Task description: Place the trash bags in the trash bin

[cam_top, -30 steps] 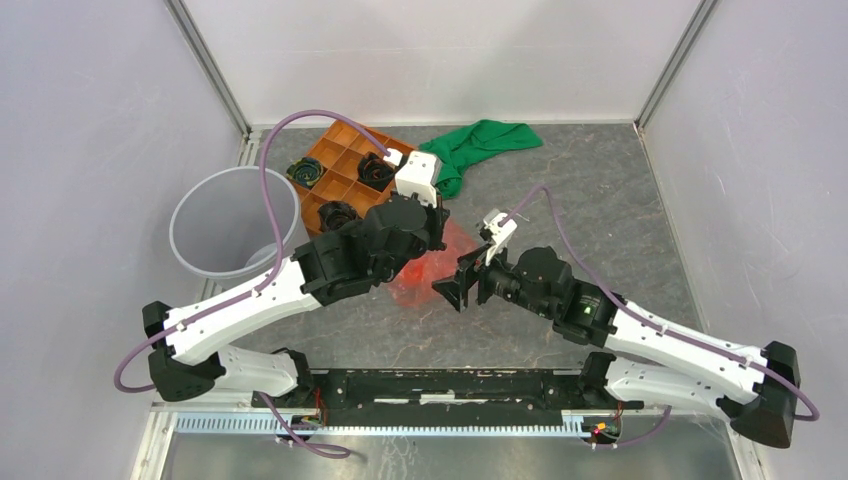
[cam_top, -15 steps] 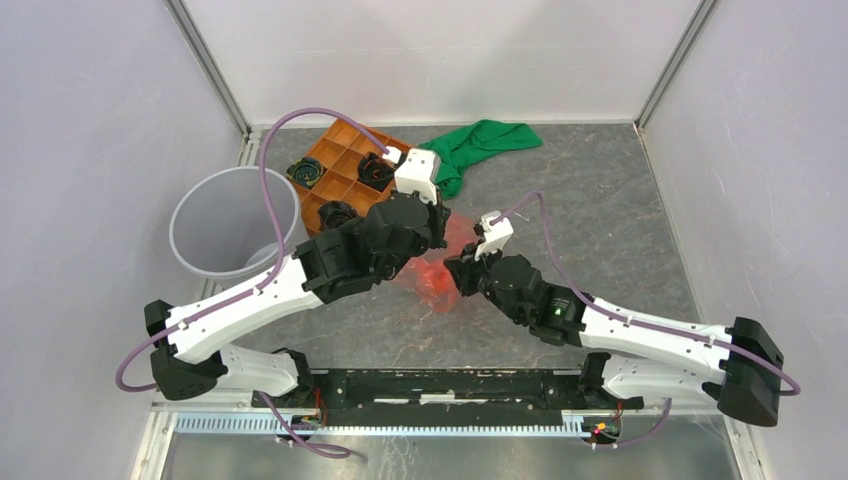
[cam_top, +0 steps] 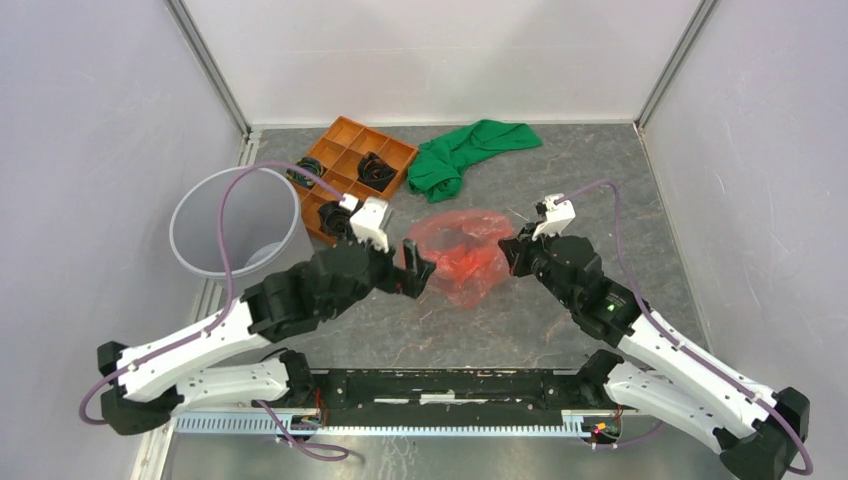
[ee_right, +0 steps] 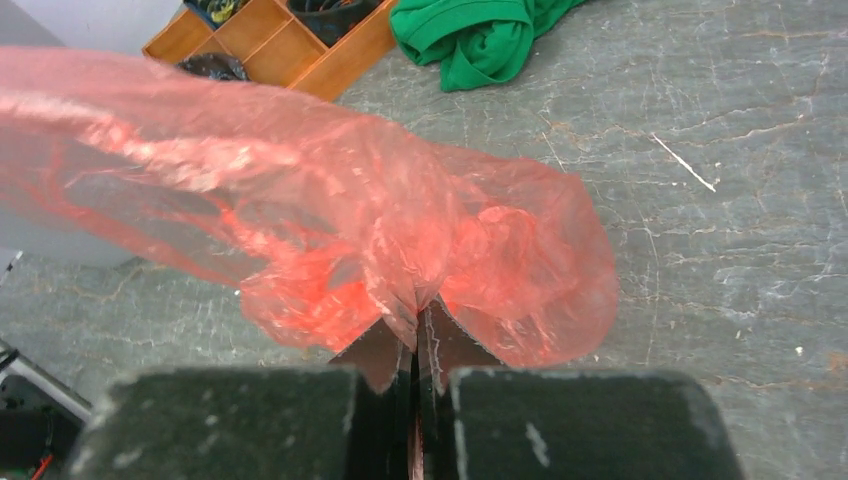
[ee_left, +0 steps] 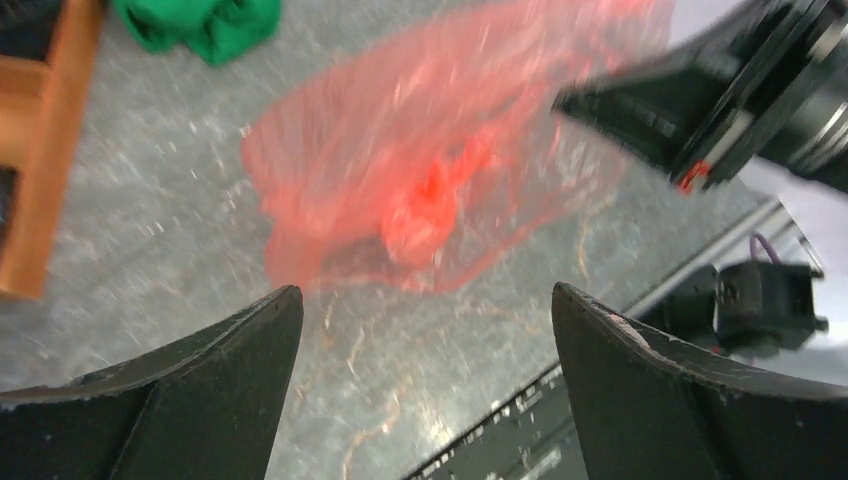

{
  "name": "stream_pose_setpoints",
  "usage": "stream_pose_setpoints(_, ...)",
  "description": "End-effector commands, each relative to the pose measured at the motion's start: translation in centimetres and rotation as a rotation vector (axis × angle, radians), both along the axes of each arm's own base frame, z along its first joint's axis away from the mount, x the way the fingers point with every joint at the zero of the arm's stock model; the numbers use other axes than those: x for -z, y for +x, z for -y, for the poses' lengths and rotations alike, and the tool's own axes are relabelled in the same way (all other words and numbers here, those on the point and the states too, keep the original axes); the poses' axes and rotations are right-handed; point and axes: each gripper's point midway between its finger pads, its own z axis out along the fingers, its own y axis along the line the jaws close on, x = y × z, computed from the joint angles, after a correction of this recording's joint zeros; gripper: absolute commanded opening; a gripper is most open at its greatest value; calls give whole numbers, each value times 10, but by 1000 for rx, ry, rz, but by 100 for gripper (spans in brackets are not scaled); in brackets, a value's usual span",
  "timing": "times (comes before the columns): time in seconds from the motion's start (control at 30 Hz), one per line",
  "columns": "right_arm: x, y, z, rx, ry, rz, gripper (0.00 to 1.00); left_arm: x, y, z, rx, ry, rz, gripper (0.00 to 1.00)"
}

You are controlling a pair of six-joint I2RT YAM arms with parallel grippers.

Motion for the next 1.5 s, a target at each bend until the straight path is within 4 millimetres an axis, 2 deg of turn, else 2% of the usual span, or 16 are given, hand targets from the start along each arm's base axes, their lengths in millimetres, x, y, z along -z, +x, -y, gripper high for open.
stream_pose_setpoints(0.0,-30,-4,3,-72,-64,23,0,23,-30,2,74,-196,-112,100)
stream_pose_setpoints(0.17,-32,-1,7,-75,-88,21,0,59,-38,-14,4,-371,-191,100)
stream_pose_setpoints(0.27,-34,-4,4,-97,-59,26,0,78,-40,-6,25,-459,-192,99)
stream_pose_setpoints(0.37,-31,-7,1,-113,-48,14,0,99,-35,2,14,-447,-208,94)
stream_pose_setpoints(0.43,-30,-9,0,-121,-39,7,0,106,-29,8,-7,-427,-212,94)
stream_pose_setpoints(0.53,-31,-13,0,-126,-13,13,0,116,-17,11,-63,-406,-213,100)
stream_pose_setpoints(0.67,-34,-15,2,-122,2,22,0,128,4,17,-87,-410,-219,100)
stream_pose_setpoints(0.73,-36,-16,3,-121,6,28,0,144,19,14,-128,-399,-244,100)
stream_pose_setpoints(0.83,-41,-16,5,-117,11,40,0,152,37,16,-111,-441,-248,100)
stream_pose_setpoints(0.93,-47,-16,6,-119,10,52,0,160,51,23,-97,-400,-206,100)
stream_pose_setpoints(0.97,-49,-17,6,-119,12,58,0,163,55,25,-96,-383,-194,97)
stream_pose_setpoints(1.1,-54,-18,7,-120,13,72,0,171,66,36,-79,-373,-158,75)
stream_pose_setpoints(1.27,-53,-20,7,-126,17,71,0,192,83,41,-142,-331,-178,69)
stream_pose_setpoints(1.47,-51,-22,9,-128,14,64,0,203,101,48,-185,-321,-159,68)
